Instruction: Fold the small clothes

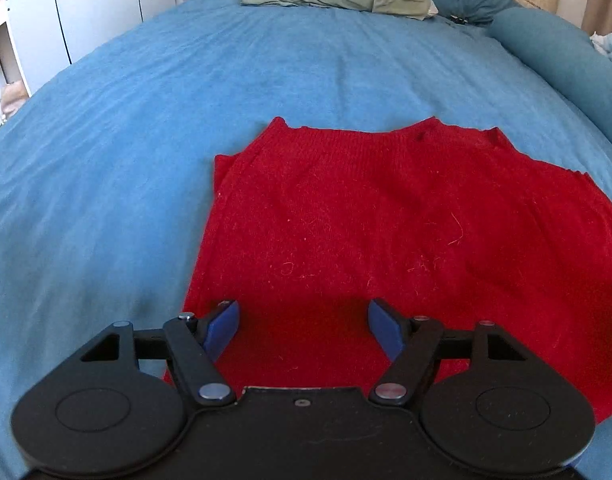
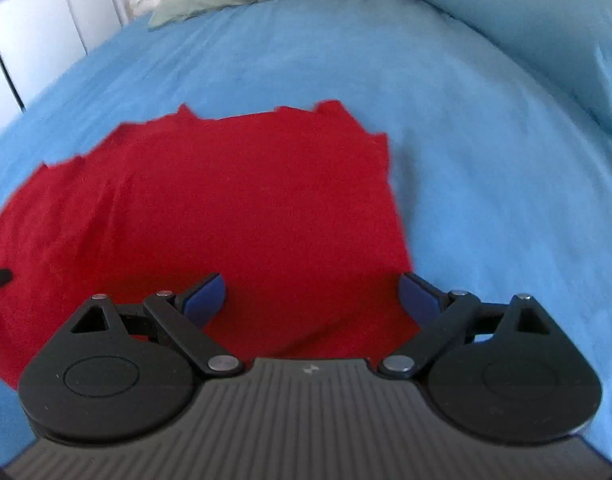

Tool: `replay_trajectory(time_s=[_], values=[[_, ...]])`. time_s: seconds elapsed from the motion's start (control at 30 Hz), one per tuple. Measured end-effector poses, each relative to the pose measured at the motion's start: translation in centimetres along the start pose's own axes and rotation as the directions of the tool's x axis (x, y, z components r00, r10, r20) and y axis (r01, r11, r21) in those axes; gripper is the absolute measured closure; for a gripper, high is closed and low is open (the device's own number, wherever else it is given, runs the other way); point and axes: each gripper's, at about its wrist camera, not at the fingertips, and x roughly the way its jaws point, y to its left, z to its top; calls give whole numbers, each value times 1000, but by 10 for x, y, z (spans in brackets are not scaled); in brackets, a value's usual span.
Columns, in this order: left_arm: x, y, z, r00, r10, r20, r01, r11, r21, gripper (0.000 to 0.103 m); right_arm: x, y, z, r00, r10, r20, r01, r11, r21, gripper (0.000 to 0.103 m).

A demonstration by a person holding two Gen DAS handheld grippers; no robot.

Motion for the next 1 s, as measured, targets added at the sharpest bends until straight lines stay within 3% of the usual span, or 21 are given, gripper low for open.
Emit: replay_trajectory(time_s=[0.1, 0.23, 0.3, 0.33, 0.5, 0.63, 0.83, 0.87, 1.0], values=[[-14, -15, 2, 999, 51, 13, -52, 997, 58, 27, -15, -4, 9, 999, -32, -20, 31, 999, -23, 0], [-44, -38, -2, 999, 51, 12, -52, 994, 94, 23, -46, -11, 20, 999, -33, 17, 33, 999, 6, 0], [-50, -46, -2, 1000, 18, -9, -18, 998, 63, 12, -52, -17, 18, 1000, -15, 3, 15, 1000, 15, 0], [-53, -51, -3, 1000, 0, -6, 0, 999, 54, 11, -53, -21, 17, 1000, -8, -8, 8, 1000, 12, 0], [-48, -78, -7, 1000, 9, 7, -10, 996, 86, 11, -34, -29, 3, 998, 0, -61, 0, 1000, 6, 0], [-41, -89, -9, 1000, -13, 8, 12, 996, 87, 11, -26, -28, -11, 997, 25, -80, -29, 998, -48, 13], [-29, -105, -1, 1000, -19, 9, 18, 994, 105, 11, -21, -31, -14, 997, 51, -64, -53, 998, -22, 13], [-27, -108, 0, 1000, -17, 8, 16, 994, 108, 11, -20, -30, -13, 996, 58, -67, -60, 998, -22, 16], [-17, -119, 5, 1000, -18, -14, 19, 993, 118, 11, -20, -29, -11, 990, 108, -89, -109, 994, -12, 46]])
